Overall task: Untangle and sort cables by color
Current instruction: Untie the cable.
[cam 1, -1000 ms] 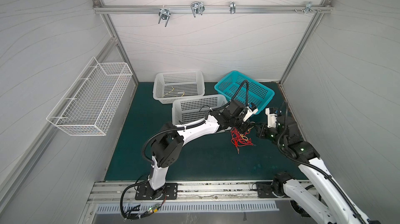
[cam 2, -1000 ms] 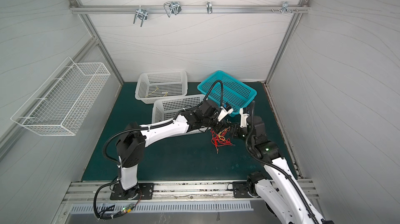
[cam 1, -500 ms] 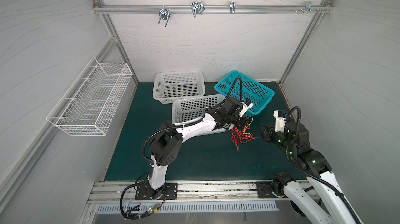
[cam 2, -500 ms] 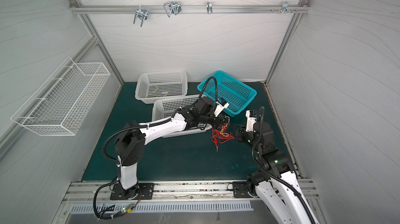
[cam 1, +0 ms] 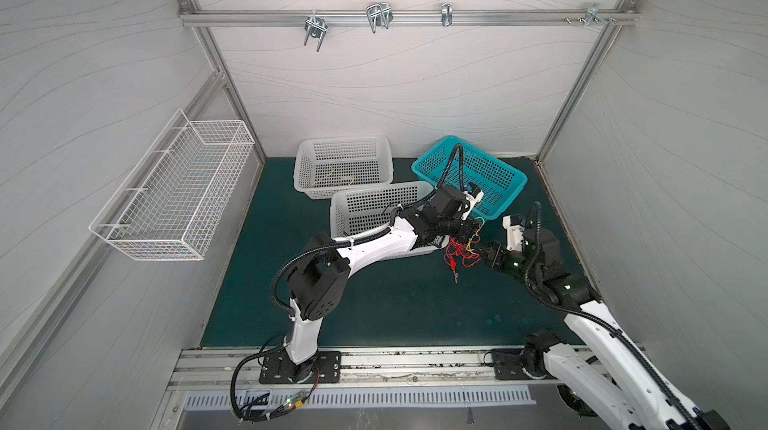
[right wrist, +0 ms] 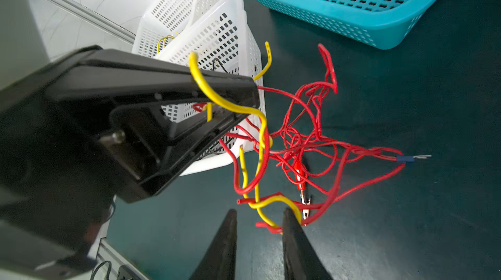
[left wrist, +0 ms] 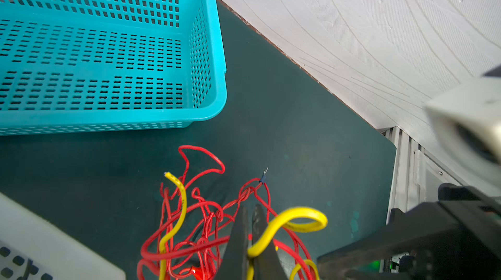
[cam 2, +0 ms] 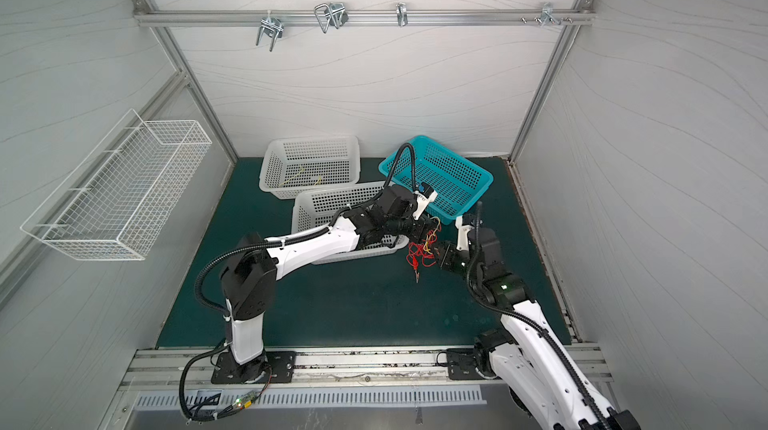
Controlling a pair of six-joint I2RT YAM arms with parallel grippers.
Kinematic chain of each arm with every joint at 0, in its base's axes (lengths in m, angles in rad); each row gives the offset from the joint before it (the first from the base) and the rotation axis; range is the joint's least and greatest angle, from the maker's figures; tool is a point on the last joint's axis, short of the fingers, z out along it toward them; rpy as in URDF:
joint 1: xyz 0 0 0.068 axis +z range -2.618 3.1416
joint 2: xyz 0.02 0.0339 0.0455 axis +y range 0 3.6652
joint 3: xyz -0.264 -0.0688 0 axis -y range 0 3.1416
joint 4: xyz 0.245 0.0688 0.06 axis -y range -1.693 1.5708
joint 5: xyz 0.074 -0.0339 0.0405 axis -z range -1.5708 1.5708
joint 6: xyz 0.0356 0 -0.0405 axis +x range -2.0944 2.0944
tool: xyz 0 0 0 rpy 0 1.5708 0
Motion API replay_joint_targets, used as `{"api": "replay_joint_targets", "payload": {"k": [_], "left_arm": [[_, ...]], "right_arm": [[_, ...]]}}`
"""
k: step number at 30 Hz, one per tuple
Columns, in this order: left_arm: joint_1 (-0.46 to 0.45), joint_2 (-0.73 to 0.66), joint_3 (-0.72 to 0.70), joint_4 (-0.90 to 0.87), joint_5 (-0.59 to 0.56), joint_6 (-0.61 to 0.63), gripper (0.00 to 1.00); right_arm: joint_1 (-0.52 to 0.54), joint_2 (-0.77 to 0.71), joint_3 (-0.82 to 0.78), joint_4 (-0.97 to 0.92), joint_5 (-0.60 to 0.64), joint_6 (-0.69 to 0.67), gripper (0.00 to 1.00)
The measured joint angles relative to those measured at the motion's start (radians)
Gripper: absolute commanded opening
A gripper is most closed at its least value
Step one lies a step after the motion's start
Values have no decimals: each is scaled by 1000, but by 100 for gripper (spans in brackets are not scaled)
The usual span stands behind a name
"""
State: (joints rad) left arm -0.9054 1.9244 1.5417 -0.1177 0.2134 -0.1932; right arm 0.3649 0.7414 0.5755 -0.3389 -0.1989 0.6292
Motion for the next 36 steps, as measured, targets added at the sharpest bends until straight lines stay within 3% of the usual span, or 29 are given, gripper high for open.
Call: {"api": "replay_joint_targets", "payload": {"k": [10, 18, 24, 31, 36], "left_arm": [[-3, 0, 1, -8, -21, 2, 0], [-3, 0, 5, -8, -29, 6, 0], [-3, 0, 8, -16, -44, 14, 0], [-2, 0, 50, -69, -48, 19, 0], [20, 0, 86, -109, -26, -6, 0]], "right_arm": [[0, 25, -19, 116, -6, 53, 30], [0, 93, -19, 153, 10, 79, 0], [-3, 100, -15, 127, 34, 74, 0], [-8, 4, -5, -19, 145, 44, 0], [-68, -27, -5, -114, 197, 17, 0]]}}
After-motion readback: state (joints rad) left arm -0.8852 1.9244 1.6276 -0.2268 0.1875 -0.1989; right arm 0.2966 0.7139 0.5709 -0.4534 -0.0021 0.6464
